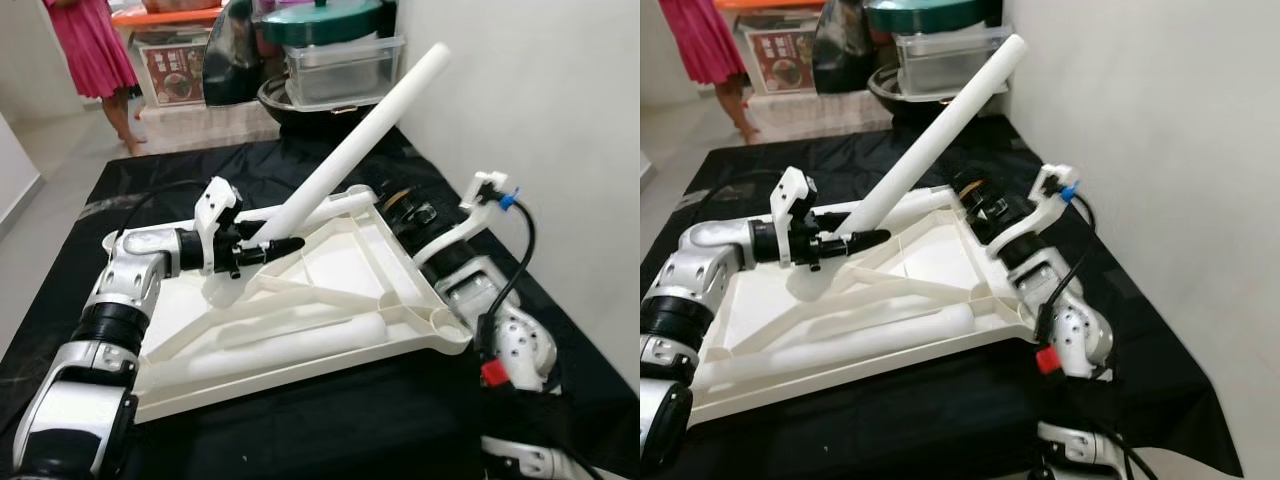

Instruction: Building children table

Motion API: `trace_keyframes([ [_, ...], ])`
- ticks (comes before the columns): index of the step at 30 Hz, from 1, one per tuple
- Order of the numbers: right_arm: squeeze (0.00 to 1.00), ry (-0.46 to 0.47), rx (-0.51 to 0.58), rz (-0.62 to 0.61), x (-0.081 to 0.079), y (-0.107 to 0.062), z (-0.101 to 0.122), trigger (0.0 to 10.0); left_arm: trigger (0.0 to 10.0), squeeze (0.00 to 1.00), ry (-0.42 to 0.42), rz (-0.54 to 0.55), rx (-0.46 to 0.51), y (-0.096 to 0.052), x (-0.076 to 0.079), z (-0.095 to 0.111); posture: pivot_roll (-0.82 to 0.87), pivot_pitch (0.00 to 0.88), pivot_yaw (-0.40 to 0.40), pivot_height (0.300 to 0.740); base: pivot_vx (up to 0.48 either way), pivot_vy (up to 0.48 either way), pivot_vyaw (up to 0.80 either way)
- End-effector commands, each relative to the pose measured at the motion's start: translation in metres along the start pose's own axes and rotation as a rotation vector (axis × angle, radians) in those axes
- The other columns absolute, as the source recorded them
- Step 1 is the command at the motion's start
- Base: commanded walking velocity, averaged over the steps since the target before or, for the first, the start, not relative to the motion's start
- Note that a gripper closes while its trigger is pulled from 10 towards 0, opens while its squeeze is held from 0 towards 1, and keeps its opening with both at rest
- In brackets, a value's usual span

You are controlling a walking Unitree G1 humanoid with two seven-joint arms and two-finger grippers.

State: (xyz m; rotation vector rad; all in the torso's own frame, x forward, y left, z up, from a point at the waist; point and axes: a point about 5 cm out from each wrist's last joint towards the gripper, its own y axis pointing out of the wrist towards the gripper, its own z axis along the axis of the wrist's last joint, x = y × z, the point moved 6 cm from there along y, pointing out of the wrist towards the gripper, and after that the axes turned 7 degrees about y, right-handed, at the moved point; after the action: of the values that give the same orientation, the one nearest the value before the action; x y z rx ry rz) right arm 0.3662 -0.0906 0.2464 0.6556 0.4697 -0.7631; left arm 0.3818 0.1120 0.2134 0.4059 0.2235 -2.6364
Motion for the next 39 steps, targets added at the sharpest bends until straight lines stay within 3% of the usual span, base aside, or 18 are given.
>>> trace_keyframes([
  [1,0.0,-0.011,-0.028,0.012,-0.002,0.0,-0.006,10.0,10.0,0.0,0.016,-0.042,0.03,0.001,0.006,0.012,-0.01,0.0,-0.004,0.74,0.0,0.0,0.0],
  [4,0.0,-0.012,-0.037,0.013,-0.002,0.0,-0.009,10.0,10.0,0.0,0.019,-0.069,0.043,0.002,0.014,0.015,-0.01,0.0,-0.004,0.74,0.0,0.0,0.0],
  [6,0.0,-0.013,-0.071,0.067,-0.013,0.004,-0.018,10.0,10.0,0.0,-0.01,-0.111,0.033,0.003,0.028,0.007,-0.01,0.0,-0.012,0.74,0.0,0.0,0.0],
  [9,0.0,-0.022,-0.099,0.1,-0.02,0.007,-0.026,10.0,10.0,0.0,-0.038,-0.135,0.024,0.003,0.037,0.001,-0.01,0.0,-0.014,0.74,0.0,0.0,0.0],
  [16,0.0,-0.031,-0.102,0.128,-0.025,0.005,-0.027,10.0,10.0,0.0,-0.051,-0.125,0.016,0.002,0.038,0.0,-0.01,0.0,-0.014,0.74,0.0,0.0,0.0],
  [24,0.0,-0.021,-0.128,0.212,-0.039,0.001,-0.036,10.0,10.0,0.0,-0.087,-0.189,0.032,0.006,0.058,0.007,-0.01,0.0,-0.017,0.74,0.0,0.0,0.0],
  [27,0.0,-0.014,-0.123,0.234,-0.044,0.002,-0.038,9.6,10.0,0.0,-0.096,-0.213,0.041,0.009,0.065,0.009,-0.01,0.0,-0.018,0.74,0.0,0.0,0.0],
  [29,0.0,-0.015,-0.121,0.253,-0.048,0.003,-0.039,4.9,10.0,0.0,-0.109,-0.236,0.054,0.012,0.072,0.012,-0.01,0.0,-0.021,0.74,0.0,0.0,0.0],
  [31,0.0,-0.016,-0.121,0.261,-0.05,0.003,-0.04,4.9,10.0,0.0,-0.114,-0.243,0.056,0.012,0.074,0.012,-0.01,0.0,-0.021,0.74,0.0,0.0,0.0],
  [32,0.0,-0.015,-0.12,0.269,-0.051,0.004,-0.04,1.8,10.0,0.0,-0.116,-0.251,0.053,0.013,0.076,0.011,-0.01,0.0,-0.022,0.74,0.0,0.0,0.0],
  [33,0.0,-0.008,-0.121,0.287,-0.055,0.004,-0.041,0.0,10.0,0.0,-0.119,-0.258,0.049,0.013,0.079,0.01,-0.01,0.0,-0.023,0.74,0.0,0.0,0.0],
  [39,0.0,0.005,-0.112,0.303,-0.057,0.003,-0.041,0.0,10.0,0.0,-0.123,-0.268,0.043,0.014,0.082,0.009,-0.01,0.0,-0.023,0.74,0.0,0.0,0.0],
])
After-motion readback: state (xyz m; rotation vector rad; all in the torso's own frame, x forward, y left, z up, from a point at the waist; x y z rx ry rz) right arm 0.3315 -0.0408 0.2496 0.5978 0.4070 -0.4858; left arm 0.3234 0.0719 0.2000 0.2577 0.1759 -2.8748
